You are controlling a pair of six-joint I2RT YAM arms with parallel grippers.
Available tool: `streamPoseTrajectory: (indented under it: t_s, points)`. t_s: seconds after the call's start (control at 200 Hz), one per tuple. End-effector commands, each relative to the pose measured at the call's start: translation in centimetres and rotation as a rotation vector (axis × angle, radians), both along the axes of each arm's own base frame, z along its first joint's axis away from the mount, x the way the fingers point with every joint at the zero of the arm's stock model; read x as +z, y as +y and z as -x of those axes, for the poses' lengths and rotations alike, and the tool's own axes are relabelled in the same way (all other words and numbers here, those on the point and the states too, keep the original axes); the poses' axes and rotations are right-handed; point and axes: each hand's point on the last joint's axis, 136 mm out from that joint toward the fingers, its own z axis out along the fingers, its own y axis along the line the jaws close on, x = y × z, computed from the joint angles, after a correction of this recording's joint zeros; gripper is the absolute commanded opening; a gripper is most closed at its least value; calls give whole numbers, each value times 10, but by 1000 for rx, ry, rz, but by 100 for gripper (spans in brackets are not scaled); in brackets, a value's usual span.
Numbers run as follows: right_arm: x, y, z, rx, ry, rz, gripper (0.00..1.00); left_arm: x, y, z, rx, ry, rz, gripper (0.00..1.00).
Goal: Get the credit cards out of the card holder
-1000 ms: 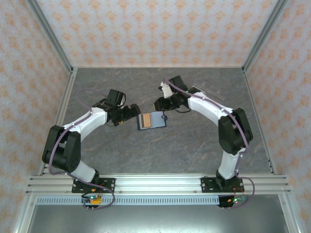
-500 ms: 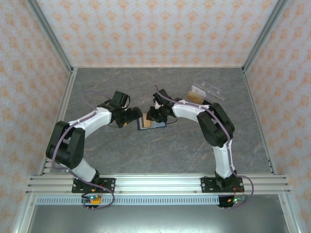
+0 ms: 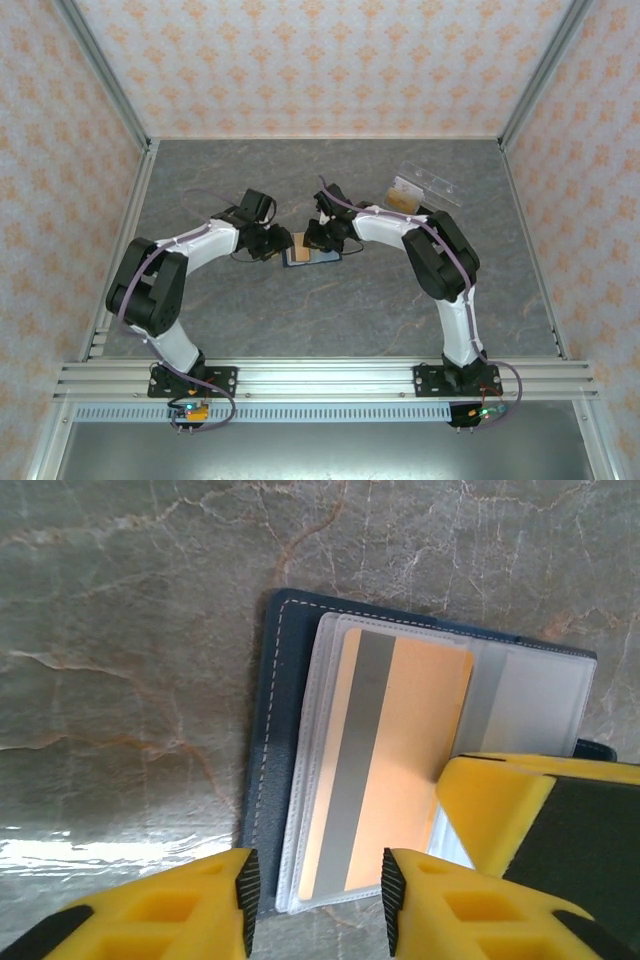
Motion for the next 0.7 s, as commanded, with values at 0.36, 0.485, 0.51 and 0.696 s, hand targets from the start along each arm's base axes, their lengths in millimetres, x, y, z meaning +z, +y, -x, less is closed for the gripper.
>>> streamPoseTrajectory:
  t_s: [0.36,0.485,0.51,0.696]
  points:
    - [0,-1,-5,-12,2,-2,14,-9,-16,-17,-14,-2,30,17]
    - [2,-2,-6,-20,-4,-10,14,-16,-15,-15,-11,14,20,15]
    - [2,-3,-6,-22,-6,-12,14,-17,-14,-15,-10,16,17,14]
    - [0,-6,-6,-20,2,-12,14,-26,-10,-11,2,37,-5,11]
